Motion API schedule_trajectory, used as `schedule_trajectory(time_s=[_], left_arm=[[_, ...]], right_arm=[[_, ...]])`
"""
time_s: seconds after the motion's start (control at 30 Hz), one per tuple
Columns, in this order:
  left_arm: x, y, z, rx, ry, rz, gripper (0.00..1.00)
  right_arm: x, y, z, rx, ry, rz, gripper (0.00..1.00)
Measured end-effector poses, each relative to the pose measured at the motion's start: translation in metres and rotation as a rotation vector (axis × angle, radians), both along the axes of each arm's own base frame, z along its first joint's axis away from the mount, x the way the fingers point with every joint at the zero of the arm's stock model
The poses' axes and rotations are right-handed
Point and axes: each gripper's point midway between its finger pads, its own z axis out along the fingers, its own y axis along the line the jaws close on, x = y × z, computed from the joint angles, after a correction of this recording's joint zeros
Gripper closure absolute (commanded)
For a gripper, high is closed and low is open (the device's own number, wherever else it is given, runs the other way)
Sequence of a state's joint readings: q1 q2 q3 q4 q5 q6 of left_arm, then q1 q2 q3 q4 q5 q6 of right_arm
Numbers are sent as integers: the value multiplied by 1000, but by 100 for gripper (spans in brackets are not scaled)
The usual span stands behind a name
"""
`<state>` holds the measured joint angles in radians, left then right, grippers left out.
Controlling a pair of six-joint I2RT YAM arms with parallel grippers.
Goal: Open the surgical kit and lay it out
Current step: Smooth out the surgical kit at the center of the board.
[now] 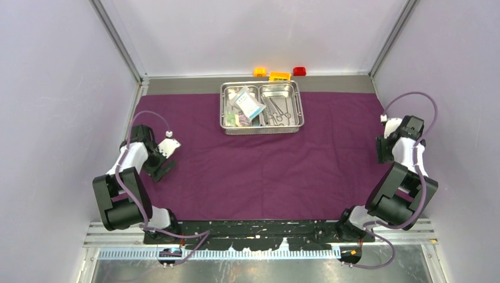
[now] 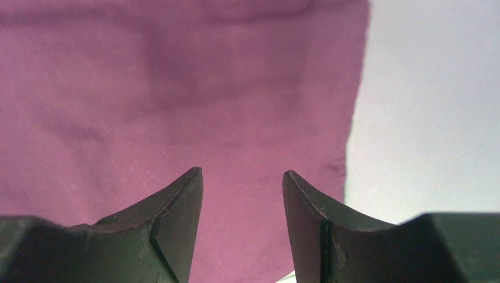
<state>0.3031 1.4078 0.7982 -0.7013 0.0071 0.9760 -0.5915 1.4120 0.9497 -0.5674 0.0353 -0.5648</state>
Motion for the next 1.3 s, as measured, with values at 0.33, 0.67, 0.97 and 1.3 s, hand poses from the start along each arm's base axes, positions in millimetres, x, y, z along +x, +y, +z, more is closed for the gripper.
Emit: schedule_trajectory(time_s=[0.33,0.67,0.97,1.3], left_arm=[[-2,-5,-1,-25,4,5,19],[-1,-4,1,-21,-3,4,19],[-3,-2,5,0,-16,-2,19],[-5,-2,5,2,-13,-1,19]], right_arm=[[-60,6,-55,47,187,71,45],[-87,0,-68,16,210,117,47],[-100,-4,-66,-58,198,147,46],[-120,8,-62,22,262,113,42]])
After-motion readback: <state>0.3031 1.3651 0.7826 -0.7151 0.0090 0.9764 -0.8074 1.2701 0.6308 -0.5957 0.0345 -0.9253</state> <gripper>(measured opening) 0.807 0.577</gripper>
